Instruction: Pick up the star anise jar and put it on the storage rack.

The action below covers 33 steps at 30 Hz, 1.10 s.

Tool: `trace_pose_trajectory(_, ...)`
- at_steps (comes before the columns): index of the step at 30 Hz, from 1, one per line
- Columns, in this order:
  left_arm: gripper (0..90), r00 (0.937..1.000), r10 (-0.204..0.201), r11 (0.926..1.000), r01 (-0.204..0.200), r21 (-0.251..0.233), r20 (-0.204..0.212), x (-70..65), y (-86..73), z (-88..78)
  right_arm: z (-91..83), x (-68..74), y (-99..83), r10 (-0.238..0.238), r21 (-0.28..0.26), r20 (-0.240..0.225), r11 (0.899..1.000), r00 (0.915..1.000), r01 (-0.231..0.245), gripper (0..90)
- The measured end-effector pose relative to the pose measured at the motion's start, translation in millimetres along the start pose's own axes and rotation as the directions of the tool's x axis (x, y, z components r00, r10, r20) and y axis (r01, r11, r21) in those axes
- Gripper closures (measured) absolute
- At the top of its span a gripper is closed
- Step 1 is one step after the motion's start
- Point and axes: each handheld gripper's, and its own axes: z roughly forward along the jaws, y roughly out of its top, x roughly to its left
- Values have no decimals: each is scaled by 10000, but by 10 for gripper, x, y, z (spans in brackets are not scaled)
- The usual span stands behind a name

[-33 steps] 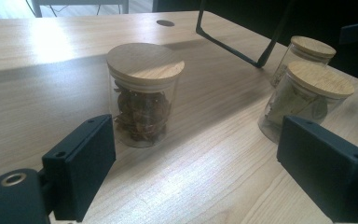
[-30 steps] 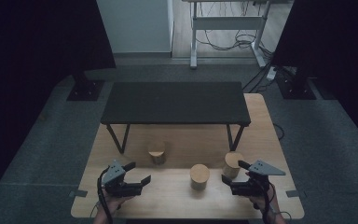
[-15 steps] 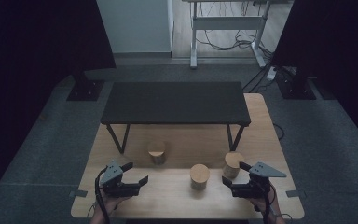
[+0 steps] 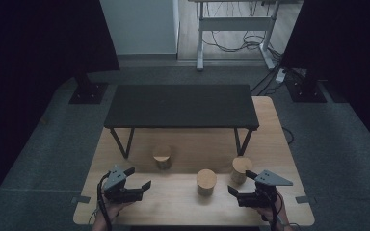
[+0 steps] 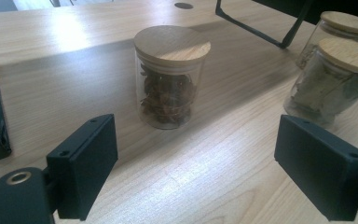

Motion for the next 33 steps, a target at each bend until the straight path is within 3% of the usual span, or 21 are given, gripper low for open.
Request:
trace_pose_trajectory(6,130,9998,-31,10000,31,10,-196,31,3,70,-39,1,3,-22,-103,43,9999,10000,22,47)
trace_pose_trajectory(18,130,9992,339,9989,-331,336,-224,52,33,317,-61,-4,-25,-3,-118,28,9999,10000,4,47)
trace_pose_trajectory(24,132,9993,284,9989,-275,378,-231,86,39,412,-58,1,-33,-60,-110,-38,9999,10000,60,47)
trace_pose_trajectory(33,139,9969,643,9976,-631,288,-443,119,92,555,-57,13,-30,-105,-124,-116,9999,9999,104,47)
